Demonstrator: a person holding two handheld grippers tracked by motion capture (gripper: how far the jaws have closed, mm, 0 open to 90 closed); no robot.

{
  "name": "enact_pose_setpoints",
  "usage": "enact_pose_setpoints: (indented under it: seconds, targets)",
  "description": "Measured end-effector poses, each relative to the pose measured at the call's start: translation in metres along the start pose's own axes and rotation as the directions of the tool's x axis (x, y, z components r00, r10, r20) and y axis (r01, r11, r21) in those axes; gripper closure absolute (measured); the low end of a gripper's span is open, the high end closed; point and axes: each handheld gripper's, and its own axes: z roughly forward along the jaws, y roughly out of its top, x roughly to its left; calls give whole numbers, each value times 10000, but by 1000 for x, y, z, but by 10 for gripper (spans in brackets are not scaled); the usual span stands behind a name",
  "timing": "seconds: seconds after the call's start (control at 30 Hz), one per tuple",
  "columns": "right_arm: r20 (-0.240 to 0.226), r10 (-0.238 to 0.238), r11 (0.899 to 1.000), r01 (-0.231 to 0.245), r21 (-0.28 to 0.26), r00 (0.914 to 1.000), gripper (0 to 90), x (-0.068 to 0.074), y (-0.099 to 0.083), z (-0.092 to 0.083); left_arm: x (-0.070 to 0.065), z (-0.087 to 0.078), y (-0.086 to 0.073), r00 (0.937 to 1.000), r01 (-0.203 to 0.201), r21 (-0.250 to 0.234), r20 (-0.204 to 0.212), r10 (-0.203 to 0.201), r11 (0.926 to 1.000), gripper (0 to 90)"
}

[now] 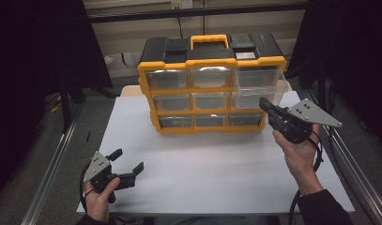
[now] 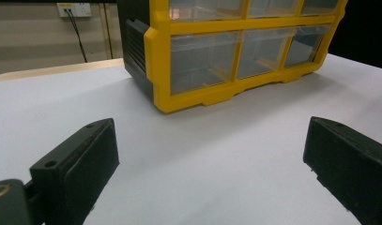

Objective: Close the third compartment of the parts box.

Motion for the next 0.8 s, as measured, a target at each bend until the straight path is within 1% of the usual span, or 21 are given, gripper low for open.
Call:
enact_pose_setpoints:
  seconds: [0.07,0.1,0.23,0.4,0.47,0.63,0.67,0.73,0.8]
  targets:
    - [-85,43,10000,-43,-43,10000,900,-2,0,2,0,0,0,10000,14,8,9,-14,10000,35]
    - [-5,39,10000,-39,-56,10000,900,-2,0,3,1,0,-1,10000,-3,28,14,3,10000,35]
    - [8,151,9999,-151,-16,9999,900,-5,1,7,1,-1,0,10000,-12,24,-43,12,10000,35]
    - [10,37,10000,-37,33,10000,900,-5,2,9,1,-1,0,10000,-21,18,-21,21,10000,35]
    - [67,124,9999,-124,-1,9999,900,-6,3,12,1,-1,0,10000,-27,22,-29,27,10000,35]
    - [96,118,9999,-118,44,9999,900,-7,3,17,2,-1,0,10000,-12,-18,-10,12,10000,35]
    - [97,80,9999,-81,69,9999,900,-8,3,18,2,-1,0,10000,29,-61,52,-29,10000,35]
    - [154,105,9999,-106,55,9998,900,-9,3,21,1,-2,0,10000,72,-47,-16,-72,10000,35]
    - [173,106,9999,-107,80,9998,900,-9,4,22,1,-2,0,10000,-5,-38,-1,5,10000,35]
